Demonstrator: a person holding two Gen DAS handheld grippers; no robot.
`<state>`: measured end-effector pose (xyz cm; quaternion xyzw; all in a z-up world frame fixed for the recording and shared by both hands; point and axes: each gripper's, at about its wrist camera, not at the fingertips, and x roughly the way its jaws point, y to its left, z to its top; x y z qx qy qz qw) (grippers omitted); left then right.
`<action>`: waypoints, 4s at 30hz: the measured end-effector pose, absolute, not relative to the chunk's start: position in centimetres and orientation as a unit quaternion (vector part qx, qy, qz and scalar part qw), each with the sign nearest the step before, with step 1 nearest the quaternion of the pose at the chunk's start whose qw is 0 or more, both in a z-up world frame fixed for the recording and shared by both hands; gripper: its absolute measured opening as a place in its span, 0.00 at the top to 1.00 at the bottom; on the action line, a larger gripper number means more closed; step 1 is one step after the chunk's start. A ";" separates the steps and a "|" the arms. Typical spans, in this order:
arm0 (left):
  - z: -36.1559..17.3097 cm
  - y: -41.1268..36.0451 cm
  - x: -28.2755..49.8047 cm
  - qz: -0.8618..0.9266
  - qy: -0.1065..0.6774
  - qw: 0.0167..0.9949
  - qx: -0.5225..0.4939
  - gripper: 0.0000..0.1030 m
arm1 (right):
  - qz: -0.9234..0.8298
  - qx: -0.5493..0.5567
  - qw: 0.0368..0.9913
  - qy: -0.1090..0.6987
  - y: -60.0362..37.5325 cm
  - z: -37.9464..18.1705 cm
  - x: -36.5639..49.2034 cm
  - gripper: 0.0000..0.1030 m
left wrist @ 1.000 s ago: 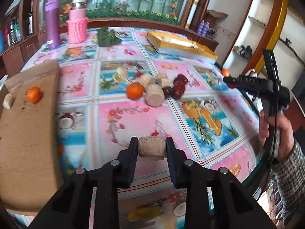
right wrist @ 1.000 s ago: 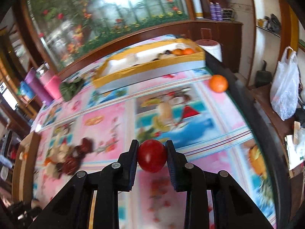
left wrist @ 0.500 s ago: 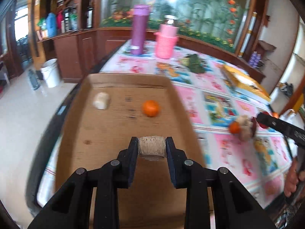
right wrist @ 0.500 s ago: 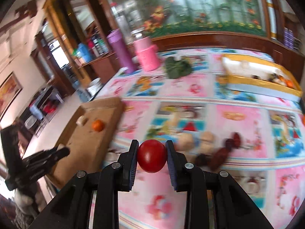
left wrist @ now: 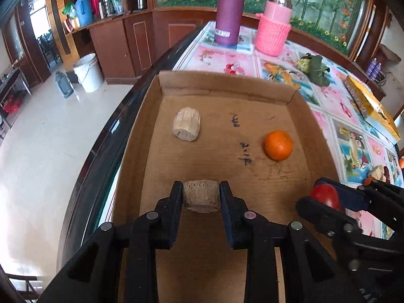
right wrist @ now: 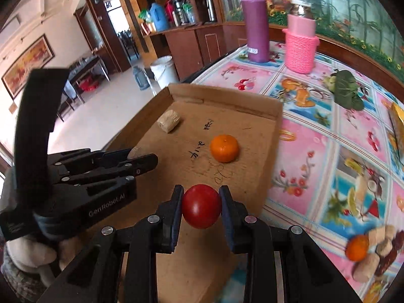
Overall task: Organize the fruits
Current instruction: 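Carry the cork and tomato into the cardboard tray and open both tools, then grasp another cork piece with the left tool while the right tool grasps a red date, then carry the cork and red date into the tray and open both tools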
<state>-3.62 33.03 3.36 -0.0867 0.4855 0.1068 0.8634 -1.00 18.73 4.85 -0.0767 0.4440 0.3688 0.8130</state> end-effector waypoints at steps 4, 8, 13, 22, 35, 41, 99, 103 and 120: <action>2.8 33.8 -3.7 0.113 0.496 0.854 -0.106 0.70 | 0.358 -0.097 0.809 0.455 20.3 3.6 0.3 0.69; 2.7 34.5 -3.9 0.108 0.496 0.854 -0.119 0.56 | 0.354 -0.103 0.807 0.461 21.1 3.0 0.7 0.69; 2.5 35.0 -3.9 0.102 0.499 0.852 -0.120 0.51 | 0.354 -0.088 0.808 0.464 21.3 2.8 1.2 0.60; 3.1 36.4 -5.0 0.103 0.481 0.860 -0.138 0.47 | 0.363 -0.035 0.822 0.437 17.5 6.0 -0.2 0.51; 10.6 27.5 -10.3 0.008 0.399 0.906 -0.142 0.37 | 0.245 0.040 0.880 0.405 -2.1 8.3 -2.7 0.36; 9.5 20.7 -9.6 -0.047 0.420 0.900 -0.110 0.37 | 0.151 0.094 0.887 0.427 -12.6 6.7 -3.3 0.35; 4.9 8.6 -6.7 -0.132 0.432 0.888 -0.084 0.68 | 0.150 0.084 0.880 0.442 -14.3 3.0 -3.4 0.71; 6.7 13.2 -10.0 -0.096 0.401 0.904 -0.114 0.68 | 0.176 0.081 0.879 0.436 -12.2 4.2 -4.5 0.71; 6.5 31.8 -12.1 0.146 0.403 0.891 -0.152 0.68 | 0.354 0.009 0.833 0.424 8.7 7.2 -6.9 0.70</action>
